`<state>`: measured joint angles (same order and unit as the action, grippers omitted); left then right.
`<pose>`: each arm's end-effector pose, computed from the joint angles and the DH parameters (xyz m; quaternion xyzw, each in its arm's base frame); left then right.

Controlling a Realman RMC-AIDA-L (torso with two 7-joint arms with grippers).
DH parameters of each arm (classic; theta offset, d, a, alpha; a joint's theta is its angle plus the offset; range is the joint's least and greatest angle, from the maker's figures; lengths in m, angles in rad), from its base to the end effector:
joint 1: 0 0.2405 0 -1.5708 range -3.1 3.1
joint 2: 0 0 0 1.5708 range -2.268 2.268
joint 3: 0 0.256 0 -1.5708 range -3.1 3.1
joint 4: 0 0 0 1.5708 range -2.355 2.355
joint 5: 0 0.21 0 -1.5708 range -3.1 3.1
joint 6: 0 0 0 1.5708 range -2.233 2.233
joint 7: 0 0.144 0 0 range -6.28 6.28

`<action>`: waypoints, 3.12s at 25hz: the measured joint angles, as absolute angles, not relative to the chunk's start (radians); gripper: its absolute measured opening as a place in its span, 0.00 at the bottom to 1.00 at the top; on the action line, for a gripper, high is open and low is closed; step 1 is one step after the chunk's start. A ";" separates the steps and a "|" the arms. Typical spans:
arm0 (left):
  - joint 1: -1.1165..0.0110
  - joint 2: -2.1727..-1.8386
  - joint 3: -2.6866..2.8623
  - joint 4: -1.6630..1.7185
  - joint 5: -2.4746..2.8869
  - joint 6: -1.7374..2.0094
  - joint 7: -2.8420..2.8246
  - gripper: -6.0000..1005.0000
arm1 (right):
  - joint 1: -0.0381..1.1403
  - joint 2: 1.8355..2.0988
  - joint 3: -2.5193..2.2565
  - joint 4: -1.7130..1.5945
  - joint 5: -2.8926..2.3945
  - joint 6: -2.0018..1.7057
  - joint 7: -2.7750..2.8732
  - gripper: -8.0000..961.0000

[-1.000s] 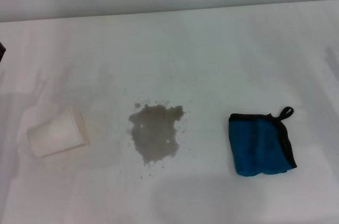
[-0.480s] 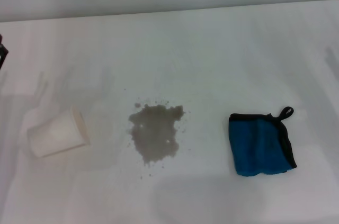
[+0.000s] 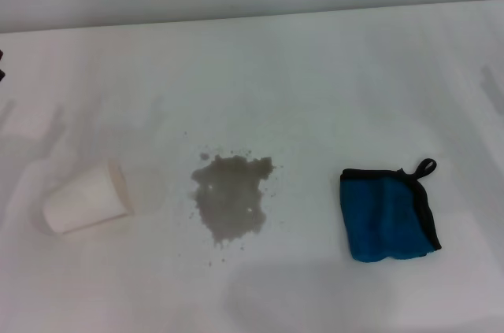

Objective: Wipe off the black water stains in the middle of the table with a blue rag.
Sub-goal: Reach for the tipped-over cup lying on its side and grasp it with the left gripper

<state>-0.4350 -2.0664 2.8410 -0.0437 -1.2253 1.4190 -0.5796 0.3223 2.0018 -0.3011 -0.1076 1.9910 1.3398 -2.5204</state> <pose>-0.3334 0.3084 0.0106 -0.6982 -0.2616 -0.4109 0.5245 0.3933 0.2861 0.0727 -0.6251 0.2927 0.3675 0.6233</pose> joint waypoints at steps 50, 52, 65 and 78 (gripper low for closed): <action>-1.241 -2.054 2.852 -0.955 0.573 1.735 -1.218 0.88 | 0.279 2.006 -0.293 0.072 2.120 1.362 -2.414 0.91; -1.239 -2.065 2.851 -0.952 0.576 1.723 -1.217 0.88 | 0.279 2.005 -0.293 0.072 2.120 1.362 -2.415 0.91; -1.192 -2.076 2.848 -0.851 0.556 1.630 -1.220 0.88 | 0.280 2.005 -0.294 0.072 2.112 1.360 -2.418 0.91; -1.179 -2.075 2.849 -0.717 0.557 1.496 -1.212 0.87 | 0.282 2.005 -0.305 0.098 2.109 1.365 -2.417 0.91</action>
